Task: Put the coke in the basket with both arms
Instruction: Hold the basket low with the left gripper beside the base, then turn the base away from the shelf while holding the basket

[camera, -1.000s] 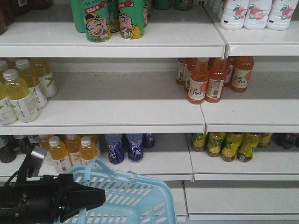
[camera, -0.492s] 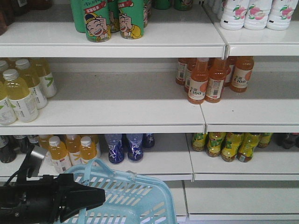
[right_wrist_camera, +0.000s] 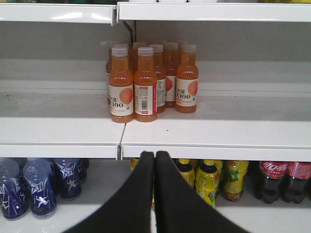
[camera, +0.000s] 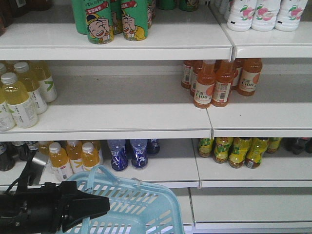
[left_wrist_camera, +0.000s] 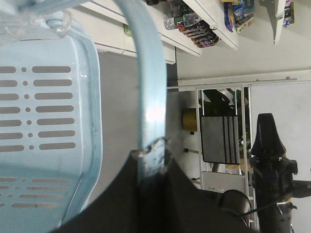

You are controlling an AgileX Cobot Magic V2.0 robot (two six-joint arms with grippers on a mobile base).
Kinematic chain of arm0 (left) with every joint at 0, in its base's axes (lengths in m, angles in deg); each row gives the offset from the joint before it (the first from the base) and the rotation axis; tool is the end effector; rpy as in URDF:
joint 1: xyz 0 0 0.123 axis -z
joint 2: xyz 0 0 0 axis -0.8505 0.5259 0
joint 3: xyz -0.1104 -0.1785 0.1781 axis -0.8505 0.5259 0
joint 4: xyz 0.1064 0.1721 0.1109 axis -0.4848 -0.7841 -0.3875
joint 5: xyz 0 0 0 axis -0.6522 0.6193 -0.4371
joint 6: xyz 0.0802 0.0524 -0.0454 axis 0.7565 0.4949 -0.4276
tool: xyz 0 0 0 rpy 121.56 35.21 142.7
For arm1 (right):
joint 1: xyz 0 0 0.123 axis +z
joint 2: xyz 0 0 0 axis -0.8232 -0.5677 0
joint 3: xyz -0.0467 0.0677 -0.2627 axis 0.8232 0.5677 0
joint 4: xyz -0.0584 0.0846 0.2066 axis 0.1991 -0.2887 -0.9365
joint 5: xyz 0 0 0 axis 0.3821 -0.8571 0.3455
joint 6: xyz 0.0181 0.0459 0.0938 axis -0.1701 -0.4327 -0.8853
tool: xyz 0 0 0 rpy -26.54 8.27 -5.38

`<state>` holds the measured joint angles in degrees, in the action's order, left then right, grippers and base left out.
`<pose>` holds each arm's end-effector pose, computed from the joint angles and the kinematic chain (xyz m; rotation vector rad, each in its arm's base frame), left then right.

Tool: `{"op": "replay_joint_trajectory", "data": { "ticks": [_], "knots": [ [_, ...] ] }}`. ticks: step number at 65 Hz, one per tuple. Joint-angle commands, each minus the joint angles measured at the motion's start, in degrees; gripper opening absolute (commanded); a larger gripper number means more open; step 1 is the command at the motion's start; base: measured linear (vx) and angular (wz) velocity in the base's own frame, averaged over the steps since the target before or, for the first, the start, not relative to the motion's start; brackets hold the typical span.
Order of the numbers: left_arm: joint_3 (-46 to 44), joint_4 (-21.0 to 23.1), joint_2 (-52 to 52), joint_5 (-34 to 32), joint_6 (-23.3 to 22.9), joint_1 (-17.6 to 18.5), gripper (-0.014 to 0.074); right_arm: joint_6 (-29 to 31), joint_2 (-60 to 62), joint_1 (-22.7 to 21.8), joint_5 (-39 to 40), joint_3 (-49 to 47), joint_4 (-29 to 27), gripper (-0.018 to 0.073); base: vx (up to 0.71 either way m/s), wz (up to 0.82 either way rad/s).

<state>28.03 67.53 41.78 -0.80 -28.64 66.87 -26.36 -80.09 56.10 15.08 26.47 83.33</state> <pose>0.1710 -0.1112 0.2034 -0.2922 2.3815 -1.5473 0.0601 -0.0001 0.1910 -0.0157 1.6402 -0.0080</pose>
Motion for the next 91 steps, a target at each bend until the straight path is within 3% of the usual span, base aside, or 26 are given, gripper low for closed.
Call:
{"op": "replay_joint_trajectory", "data": {
  "ticks": [1,30,91],
  "knots": [
    [-1.26,5.84,-1.41,3.98,0.47,0.16,-0.0007,0.3,1.03,-0.01,4.12,0.62,0.18,-0.001,-0.02,-0.08],
    [-1.26,5.83,-1.41,3.98,0.47,0.16,-0.0006,0.3,1.03,-0.01,4.12,0.62,0.18,-0.001,-0.05,-0.25],
    [-1.26,5.83,-1.41,3.98,0.47,0.16,-0.0006,0.3,1.03,-0.01,4.12,0.62,0.18,-0.001,-0.09,-0.49]
  ]
}}
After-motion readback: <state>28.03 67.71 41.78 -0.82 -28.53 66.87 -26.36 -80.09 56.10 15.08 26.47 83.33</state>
